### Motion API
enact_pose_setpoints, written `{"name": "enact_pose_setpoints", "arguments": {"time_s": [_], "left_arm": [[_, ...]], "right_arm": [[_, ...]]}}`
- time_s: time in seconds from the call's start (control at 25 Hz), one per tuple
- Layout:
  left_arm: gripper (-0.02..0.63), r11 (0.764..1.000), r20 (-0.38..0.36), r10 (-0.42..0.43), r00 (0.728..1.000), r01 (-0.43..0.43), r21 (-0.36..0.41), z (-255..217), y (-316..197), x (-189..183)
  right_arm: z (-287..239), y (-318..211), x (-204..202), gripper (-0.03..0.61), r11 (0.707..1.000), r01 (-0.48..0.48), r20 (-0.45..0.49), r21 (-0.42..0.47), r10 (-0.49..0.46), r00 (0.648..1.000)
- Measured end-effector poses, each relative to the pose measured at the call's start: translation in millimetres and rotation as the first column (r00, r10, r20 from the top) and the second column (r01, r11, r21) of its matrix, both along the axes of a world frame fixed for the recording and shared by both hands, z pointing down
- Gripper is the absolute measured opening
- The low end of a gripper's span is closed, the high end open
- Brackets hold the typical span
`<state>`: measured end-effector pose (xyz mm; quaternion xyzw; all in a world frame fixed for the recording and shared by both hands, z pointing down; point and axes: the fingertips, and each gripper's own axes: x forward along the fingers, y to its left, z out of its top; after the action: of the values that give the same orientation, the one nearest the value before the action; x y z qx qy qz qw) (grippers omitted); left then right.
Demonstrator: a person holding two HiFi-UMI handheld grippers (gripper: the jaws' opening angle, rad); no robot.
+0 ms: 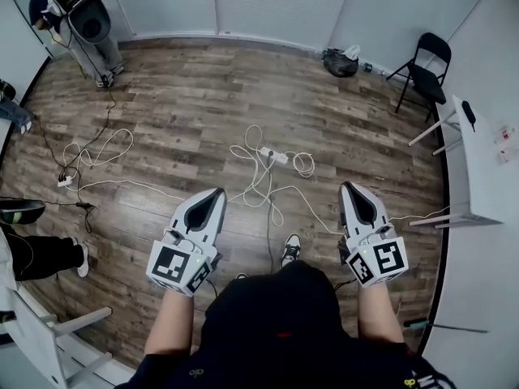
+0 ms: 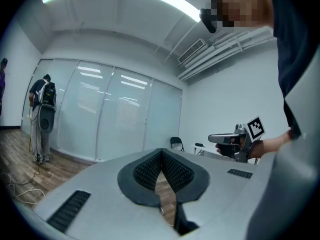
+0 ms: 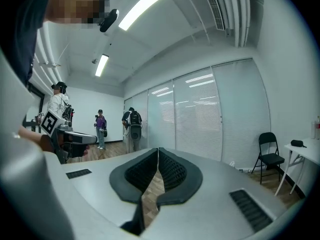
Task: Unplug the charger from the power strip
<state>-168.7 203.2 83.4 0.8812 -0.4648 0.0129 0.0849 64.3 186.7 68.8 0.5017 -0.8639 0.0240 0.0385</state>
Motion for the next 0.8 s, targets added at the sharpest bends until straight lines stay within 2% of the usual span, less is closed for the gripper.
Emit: {"name": "enact_pose_setpoints", "arguments": {"time_s": [0.2, 0.44, 0.6, 0.8], "left_arm": [[0.020, 0.999, -0.008, -0.003, 1.000, 0.003, -0.032, 1, -74, 70], [0.020, 0.998, -0.008, -0.045, 0.999, 0.045, -0.044, 8, -145, 142], [0.020, 0.998, 0.005, -0.035, 0.999, 0.035, -0.048, 14, -183, 172], [0.020, 0.997, 0.009, -0.020, 1.000, 0.021, -0.072, 20, -216, 186]], "right_arm": [[12, -70, 71, 0.024, 1.000, -0.004, 0.053, -0.011, 0.004, 0.999], [29, -142, 146, 0.023, 0.999, 0.025, 0.062, -0.027, -0.023, 0.998], [35, -184, 173, 0.024, 0.999, 0.026, 0.065, -0.037, -0.023, 0.998], [46, -212, 180, 0.024, 0.997, 0.039, 0.058, -0.072, -0.034, 0.998]]}}
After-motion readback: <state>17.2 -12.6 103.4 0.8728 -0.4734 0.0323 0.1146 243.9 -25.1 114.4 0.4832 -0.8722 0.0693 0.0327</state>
